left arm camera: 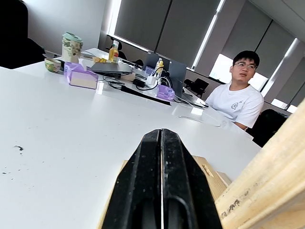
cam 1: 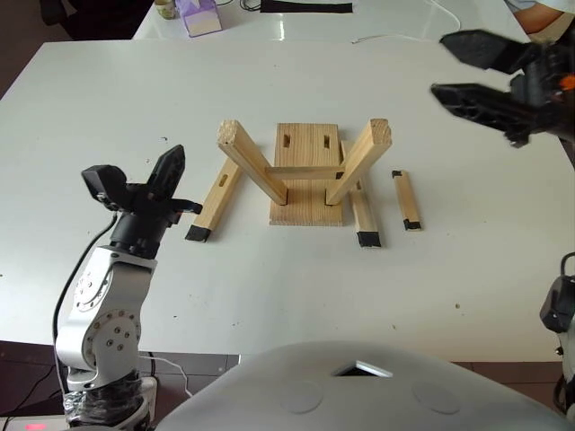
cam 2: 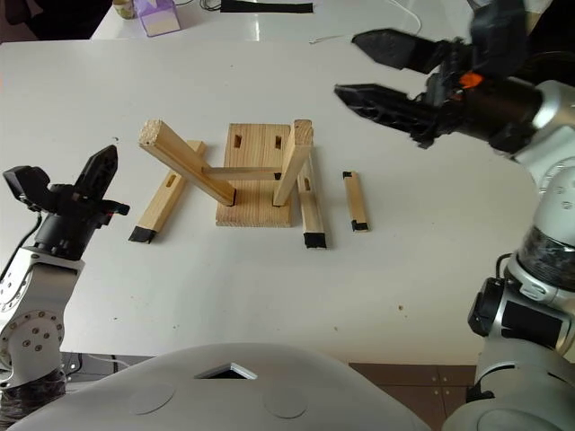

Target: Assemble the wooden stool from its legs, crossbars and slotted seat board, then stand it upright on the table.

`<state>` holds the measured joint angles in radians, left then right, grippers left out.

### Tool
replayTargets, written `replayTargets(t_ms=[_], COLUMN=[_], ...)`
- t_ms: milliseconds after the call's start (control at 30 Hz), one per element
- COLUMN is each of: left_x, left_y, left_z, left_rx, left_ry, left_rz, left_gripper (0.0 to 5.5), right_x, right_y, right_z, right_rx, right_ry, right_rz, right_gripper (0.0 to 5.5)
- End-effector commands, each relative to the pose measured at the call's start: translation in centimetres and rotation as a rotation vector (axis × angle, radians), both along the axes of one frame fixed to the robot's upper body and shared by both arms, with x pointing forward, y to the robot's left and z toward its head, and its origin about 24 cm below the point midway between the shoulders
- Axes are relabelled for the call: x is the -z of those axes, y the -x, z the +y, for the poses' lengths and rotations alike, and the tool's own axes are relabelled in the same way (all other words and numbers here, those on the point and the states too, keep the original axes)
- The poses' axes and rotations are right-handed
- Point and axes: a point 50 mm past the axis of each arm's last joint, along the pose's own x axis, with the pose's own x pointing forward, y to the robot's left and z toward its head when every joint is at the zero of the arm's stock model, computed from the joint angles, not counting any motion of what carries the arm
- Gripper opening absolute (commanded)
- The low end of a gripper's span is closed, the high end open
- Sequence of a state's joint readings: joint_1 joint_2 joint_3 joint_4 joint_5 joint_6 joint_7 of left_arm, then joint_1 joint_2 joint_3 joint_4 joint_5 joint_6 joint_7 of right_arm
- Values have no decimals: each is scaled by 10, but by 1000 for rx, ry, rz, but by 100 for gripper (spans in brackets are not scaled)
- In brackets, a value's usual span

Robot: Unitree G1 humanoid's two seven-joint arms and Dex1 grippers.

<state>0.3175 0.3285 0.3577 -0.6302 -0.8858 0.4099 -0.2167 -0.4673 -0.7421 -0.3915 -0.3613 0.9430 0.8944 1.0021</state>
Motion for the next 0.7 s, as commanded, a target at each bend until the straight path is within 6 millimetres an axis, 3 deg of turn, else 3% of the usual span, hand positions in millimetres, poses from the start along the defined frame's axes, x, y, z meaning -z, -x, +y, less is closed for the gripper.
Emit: replayTargets(t_ms=[33, 133, 200, 267, 367, 467, 567, 700], left_x=[9, 20, 22, 28, 33, 35, 34, 32], left_y=[-10, 1, 9, 16, 25, 29, 30, 25], left_z=[-13, -33, -44, -52, -48, -47, -49, -36], left_rx=[-58, -92, -118, -148, -307, -394, -420, -506], left_ry=[-6, -35, -63, -160, -291, -377, -396, -401], left_rz=[65, 131, 139, 138, 134, 125, 118, 130], left_gripper=[0, 0, 0, 0, 0, 0, 0, 0], right_x=[39, 84, 116, 133, 138, 127, 129, 136], right_y=[-8, -11, 1, 9, 13, 17, 20, 24], right_z=[-16, -19, -4, 16, 34, 41, 48, 54], right_rx=[282, 522, 584, 661, 846, 1031, 1067, 1124], right_ry=[136, 304, 354, 324, 261, 192, 201, 185], right_rz=[75, 106, 125, 134, 75, -53, -88, -22], right_gripper=[373, 347, 311, 283, 227, 187, 142, 82])
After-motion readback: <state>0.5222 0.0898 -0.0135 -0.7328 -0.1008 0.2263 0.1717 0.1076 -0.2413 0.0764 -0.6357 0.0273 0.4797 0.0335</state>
